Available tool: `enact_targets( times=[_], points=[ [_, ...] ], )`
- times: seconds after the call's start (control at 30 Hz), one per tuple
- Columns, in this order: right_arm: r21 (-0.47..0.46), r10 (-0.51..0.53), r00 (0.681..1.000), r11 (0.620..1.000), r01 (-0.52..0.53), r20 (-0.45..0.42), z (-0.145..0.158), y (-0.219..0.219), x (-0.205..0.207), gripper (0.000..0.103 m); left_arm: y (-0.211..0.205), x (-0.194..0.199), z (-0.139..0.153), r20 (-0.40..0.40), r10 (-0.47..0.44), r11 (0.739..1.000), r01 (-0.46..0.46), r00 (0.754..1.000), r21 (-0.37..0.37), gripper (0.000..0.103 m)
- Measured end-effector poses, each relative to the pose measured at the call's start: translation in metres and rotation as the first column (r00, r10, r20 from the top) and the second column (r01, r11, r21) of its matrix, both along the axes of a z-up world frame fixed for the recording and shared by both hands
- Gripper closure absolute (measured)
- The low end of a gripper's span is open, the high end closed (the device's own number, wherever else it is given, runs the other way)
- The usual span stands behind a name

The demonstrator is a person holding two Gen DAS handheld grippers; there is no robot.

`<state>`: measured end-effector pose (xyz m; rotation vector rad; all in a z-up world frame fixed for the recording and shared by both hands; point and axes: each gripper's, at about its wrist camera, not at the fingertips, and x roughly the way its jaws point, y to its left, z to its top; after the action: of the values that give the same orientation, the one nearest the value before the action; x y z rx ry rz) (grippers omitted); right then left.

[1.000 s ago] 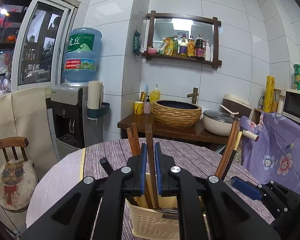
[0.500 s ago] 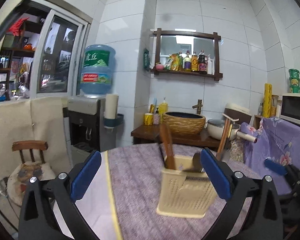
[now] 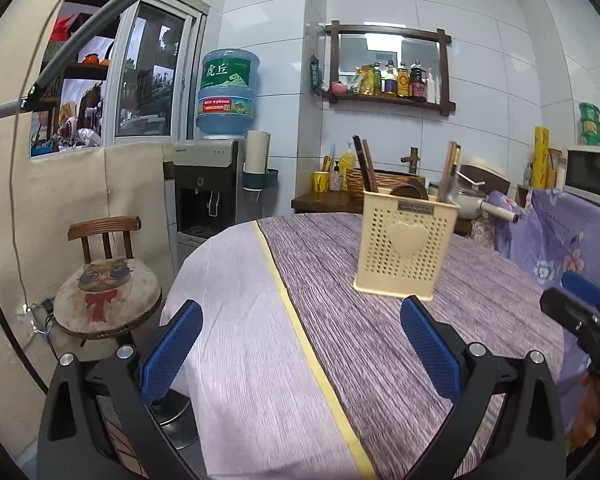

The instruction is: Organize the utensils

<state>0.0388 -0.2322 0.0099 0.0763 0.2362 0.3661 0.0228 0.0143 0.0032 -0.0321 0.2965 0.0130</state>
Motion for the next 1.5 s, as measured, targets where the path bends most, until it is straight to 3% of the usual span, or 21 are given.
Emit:
enact_targets(
  times=[0.4, 0.6, 1.23, 1.5],
  points=[
    [-0.006, -0.002, 0.999, 1.0, 0.003, 0.038, -0.001, -0.007, -0.04, 0.006, -0.008, -0.023, -0.005, 0.01, -0.05, 0.998, 0.051, 0.999, -0.03, 0.005],
    [-0.018, 0.0, 0.999, 1.0, 0.0, 0.047, 0.0, -0.007, -0.044, 0.006, -0.007, -0.029, -0.004, 0.035, -0.042, 0.998, 0.043, 0.999, -0.041, 0.005],
    [-0.023, 0.002, 0.999, 1.0, -0.001, 0.047, 0.0, -0.007, -0.042, 0.006, -0.005, -0.024, -0.008, -0.016, -0.05, 0.996, 0.049, 0.999, -0.07, 0.005],
    [-0.021, 0.006, 0.999, 1.0, -0.005, 0.038, -0.002, -0.008, -0.039, 0.006, -0.012, -0.024, -0.009, -0.02, -0.057, 0.998, 0.056, 0.998, -0.032, 0.005]
  ],
)
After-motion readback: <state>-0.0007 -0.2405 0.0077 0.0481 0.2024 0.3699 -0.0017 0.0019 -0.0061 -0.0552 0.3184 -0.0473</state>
